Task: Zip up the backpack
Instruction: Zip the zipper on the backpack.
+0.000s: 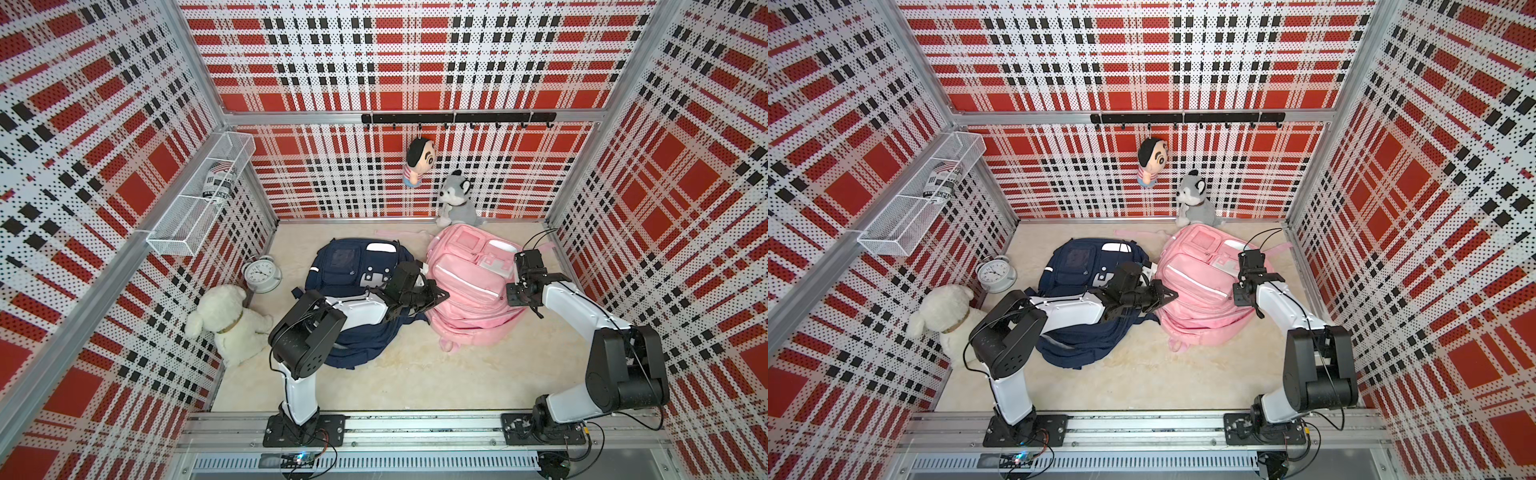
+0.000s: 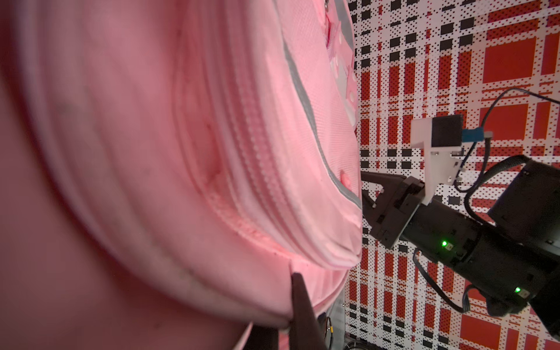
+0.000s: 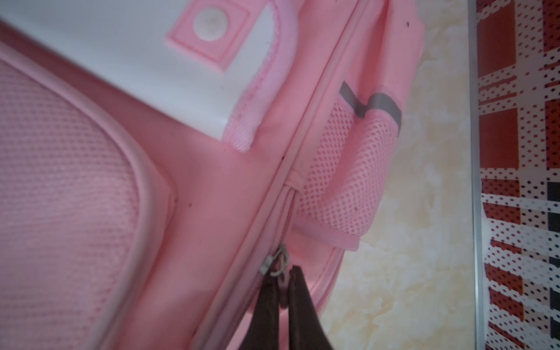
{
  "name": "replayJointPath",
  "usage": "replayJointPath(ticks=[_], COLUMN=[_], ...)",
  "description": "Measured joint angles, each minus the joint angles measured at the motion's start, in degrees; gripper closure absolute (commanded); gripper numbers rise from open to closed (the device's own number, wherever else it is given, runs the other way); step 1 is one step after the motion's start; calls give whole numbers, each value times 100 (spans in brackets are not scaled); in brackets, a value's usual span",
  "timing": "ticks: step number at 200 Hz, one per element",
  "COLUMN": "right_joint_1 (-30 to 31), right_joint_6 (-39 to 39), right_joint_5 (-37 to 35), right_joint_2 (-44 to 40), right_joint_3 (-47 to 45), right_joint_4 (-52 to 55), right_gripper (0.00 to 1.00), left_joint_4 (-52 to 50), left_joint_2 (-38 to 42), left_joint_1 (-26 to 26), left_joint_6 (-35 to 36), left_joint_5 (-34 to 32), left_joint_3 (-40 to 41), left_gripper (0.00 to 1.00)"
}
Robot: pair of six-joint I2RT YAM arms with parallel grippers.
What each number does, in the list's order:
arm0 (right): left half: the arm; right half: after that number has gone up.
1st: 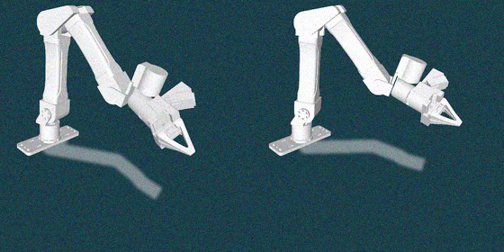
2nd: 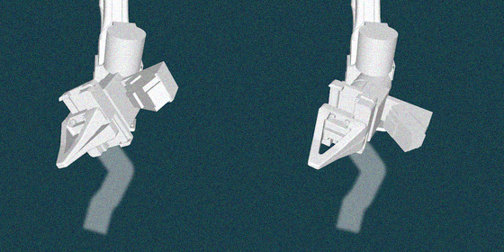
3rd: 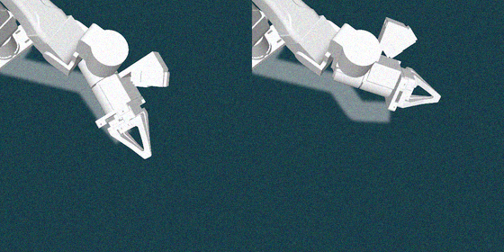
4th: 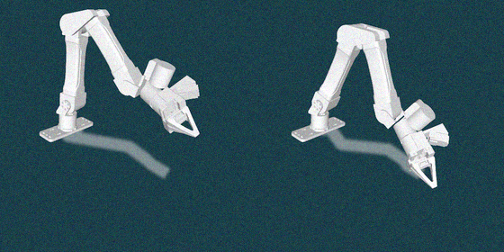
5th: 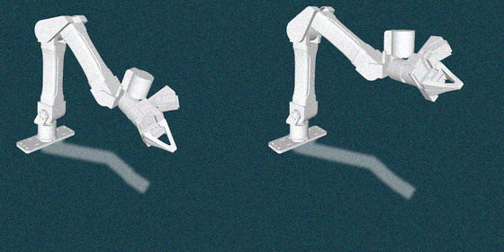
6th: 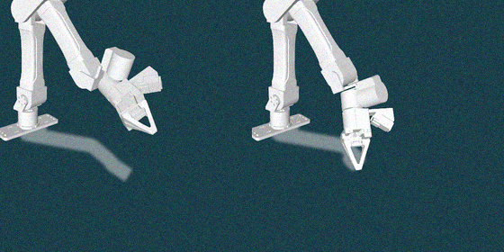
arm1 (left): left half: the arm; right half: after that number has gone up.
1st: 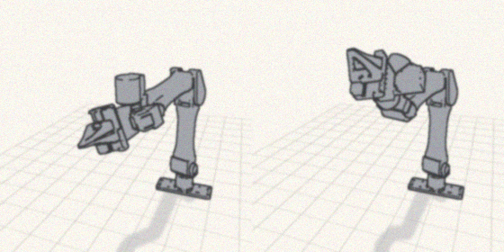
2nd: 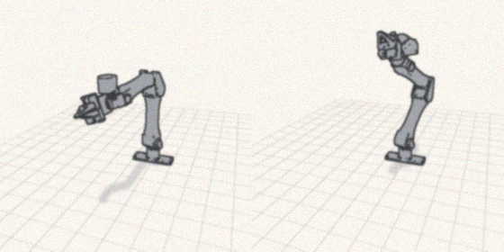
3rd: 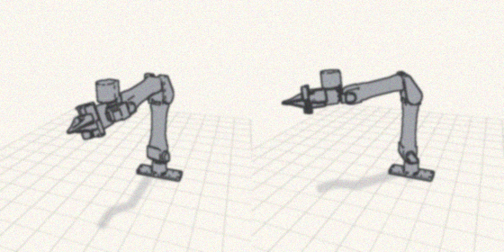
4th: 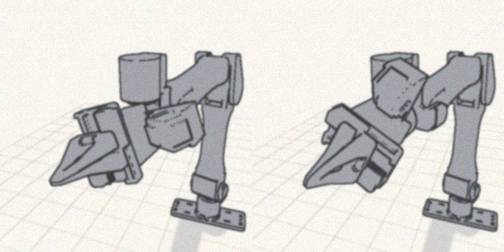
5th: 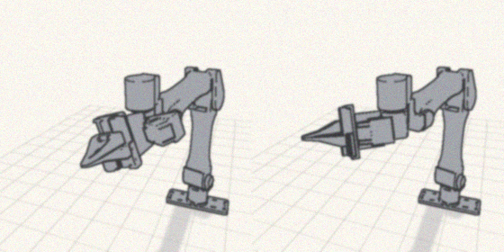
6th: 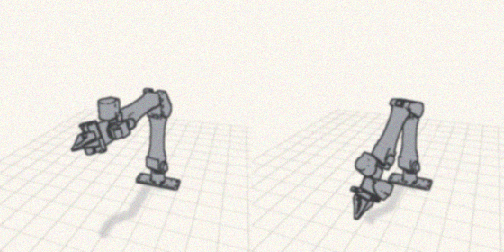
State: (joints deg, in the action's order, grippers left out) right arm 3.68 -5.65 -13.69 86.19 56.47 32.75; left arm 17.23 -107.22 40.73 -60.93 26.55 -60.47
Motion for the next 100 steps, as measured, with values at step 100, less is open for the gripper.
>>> replayJointPath(ticks=[100], right_joint_1=[-391], right_joint_6=[96], right_joint_5=[63], right_joint_2=[638], right_joint_3=[282], right_joint_4=[-503], right_gripper=[86], left_joint_4=[140], left_joint_2=[-203], left_joint_1=[522], left_joint_6=[-385], left_joint_5=[-529], left_joint_3=[-166], left_gripper=[96])
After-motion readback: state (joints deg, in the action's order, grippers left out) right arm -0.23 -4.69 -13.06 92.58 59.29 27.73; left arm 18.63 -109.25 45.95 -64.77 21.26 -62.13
